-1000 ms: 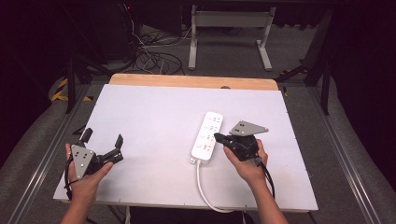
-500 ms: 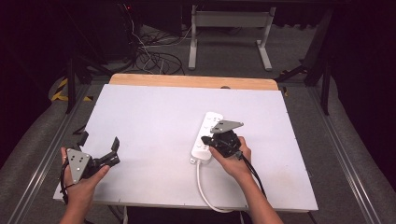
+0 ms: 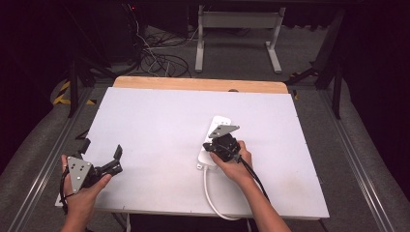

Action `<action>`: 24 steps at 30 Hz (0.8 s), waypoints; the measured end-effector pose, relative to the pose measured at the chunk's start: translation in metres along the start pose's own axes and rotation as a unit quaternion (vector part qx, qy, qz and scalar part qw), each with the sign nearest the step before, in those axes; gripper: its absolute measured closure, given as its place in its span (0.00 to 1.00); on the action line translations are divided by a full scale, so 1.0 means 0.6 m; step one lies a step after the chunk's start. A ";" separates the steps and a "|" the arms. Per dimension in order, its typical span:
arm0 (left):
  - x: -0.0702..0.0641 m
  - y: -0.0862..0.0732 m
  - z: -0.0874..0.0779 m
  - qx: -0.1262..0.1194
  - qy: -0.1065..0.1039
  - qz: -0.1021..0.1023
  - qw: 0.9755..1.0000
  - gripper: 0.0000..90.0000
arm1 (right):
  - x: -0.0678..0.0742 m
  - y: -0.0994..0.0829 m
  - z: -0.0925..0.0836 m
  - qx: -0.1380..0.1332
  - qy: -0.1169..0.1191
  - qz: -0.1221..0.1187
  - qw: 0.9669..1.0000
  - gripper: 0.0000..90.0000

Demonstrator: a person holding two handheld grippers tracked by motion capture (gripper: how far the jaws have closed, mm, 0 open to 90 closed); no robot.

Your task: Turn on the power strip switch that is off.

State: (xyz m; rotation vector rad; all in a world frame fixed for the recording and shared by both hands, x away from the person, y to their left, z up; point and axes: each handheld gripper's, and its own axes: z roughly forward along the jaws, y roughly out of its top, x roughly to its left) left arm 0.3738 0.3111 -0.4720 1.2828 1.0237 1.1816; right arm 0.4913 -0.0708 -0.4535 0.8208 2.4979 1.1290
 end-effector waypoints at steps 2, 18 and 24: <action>-0.001 0.000 0.000 0.000 -0.001 0.000 1.000 0.02 | -0.003 -0.003 0.002 0.004 -0.002 0.001 1.000 1.00; -0.003 0.001 0.001 0.000 -0.004 0.000 1.000 0.02 | -0.005 -0.008 0.010 0.009 -0.011 0.014 1.000 1.00; -0.003 0.001 0.001 0.001 -0.004 0.002 1.000 0.02 | -0.001 -0.009 0.009 0.012 -0.018 0.011 1.000 1.00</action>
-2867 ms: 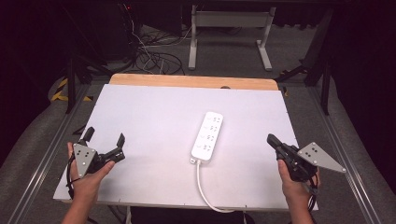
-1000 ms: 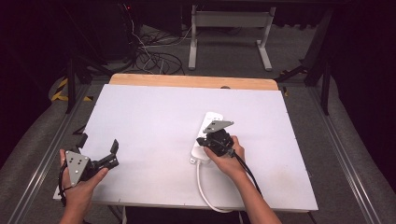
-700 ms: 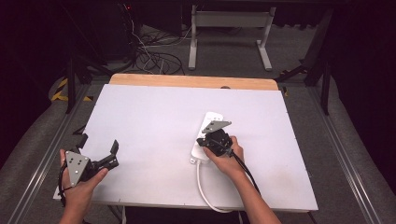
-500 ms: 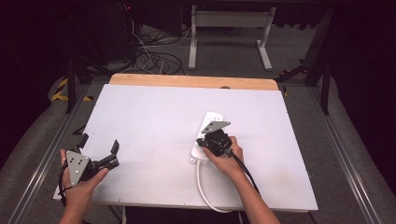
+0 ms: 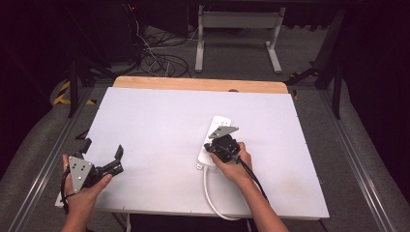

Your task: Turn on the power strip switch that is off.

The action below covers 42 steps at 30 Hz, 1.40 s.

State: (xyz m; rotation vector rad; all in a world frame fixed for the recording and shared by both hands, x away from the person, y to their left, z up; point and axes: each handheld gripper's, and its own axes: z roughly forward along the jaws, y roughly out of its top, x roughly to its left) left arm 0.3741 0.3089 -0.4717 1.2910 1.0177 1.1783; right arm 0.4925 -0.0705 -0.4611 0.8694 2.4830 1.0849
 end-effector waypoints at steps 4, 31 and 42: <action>-0.002 0.000 0.001 0.000 -0.001 0.001 1.000 0.02 | 0.001 0.000 0.000 -0.001 0.000 -0.002 1.000 1.00; 0.000 -0.001 -0.002 -0.001 0.000 -0.003 1.000 0.02 | 0.012 0.000 0.008 -0.005 -0.010 0.006 1.000 1.00; 0.000 -0.001 -0.002 0.000 0.000 -0.001 1.000 0.02 | 0.012 0.002 0.008 -0.001 -0.011 0.009 1.000 1.00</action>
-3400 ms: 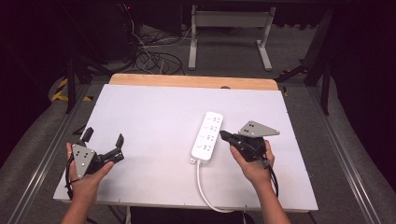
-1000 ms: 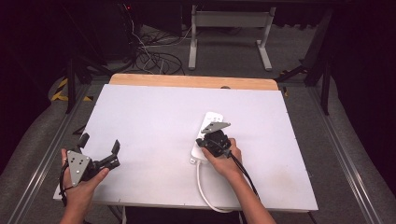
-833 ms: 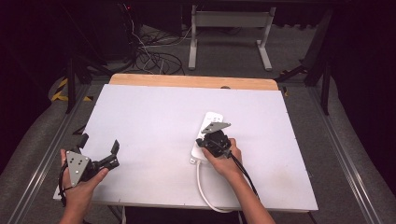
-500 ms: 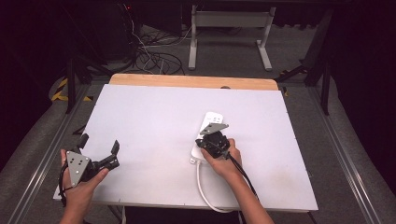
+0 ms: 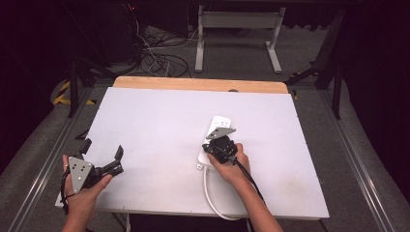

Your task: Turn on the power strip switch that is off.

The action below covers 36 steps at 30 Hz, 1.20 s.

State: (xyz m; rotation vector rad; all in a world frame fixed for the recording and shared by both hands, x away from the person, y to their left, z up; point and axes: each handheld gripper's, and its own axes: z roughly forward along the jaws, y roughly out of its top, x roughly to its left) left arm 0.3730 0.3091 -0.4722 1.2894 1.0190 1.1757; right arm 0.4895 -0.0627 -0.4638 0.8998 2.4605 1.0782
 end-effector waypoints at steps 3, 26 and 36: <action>0.000 0.000 0.000 0.000 0.001 -0.001 1.000 0.02 | -0.001 0.000 0.000 -0.001 0.002 0.001 1.000 1.00; -0.001 0.000 0.000 0.000 -0.002 -0.001 1.000 0.02 | -0.002 0.000 0.000 -0.001 0.003 0.008 1.000 1.00; 0.000 0.000 0.000 -0.001 0.000 -0.002 1.000 0.02 | -0.003 0.000 0.000 -0.001 0.006 0.010 1.000 1.00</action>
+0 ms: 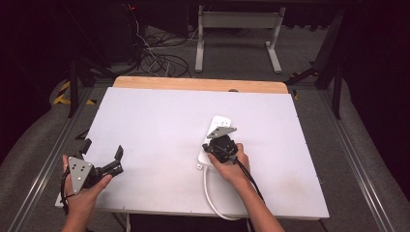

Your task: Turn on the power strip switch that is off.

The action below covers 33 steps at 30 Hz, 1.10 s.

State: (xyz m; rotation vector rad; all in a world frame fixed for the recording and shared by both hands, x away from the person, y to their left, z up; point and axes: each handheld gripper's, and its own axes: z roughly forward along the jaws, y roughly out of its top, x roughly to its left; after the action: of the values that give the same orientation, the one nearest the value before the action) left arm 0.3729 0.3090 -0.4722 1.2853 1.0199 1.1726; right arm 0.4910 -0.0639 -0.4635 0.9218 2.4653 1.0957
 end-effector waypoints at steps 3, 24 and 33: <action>0.001 0.000 0.001 0.001 0.000 0.002 1.000 0.02 | -0.001 0.000 0.000 -0.001 0.001 0.000 1.000 1.00; 0.001 -0.001 0.004 0.003 -0.003 0.001 1.000 0.02 | 0.004 0.002 -0.009 -0.030 -0.002 -0.019 0.999 1.00; 0.001 -0.001 0.006 0.002 -0.003 -0.002 1.000 0.02 | -0.013 0.002 -0.044 -0.086 -0.018 -0.008 0.996 1.00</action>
State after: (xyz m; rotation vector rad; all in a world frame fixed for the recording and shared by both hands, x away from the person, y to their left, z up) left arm 0.3764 0.3090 -0.4727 1.2899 1.0204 1.1633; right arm 0.4848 -0.0831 -0.4449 0.8598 2.3030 1.2520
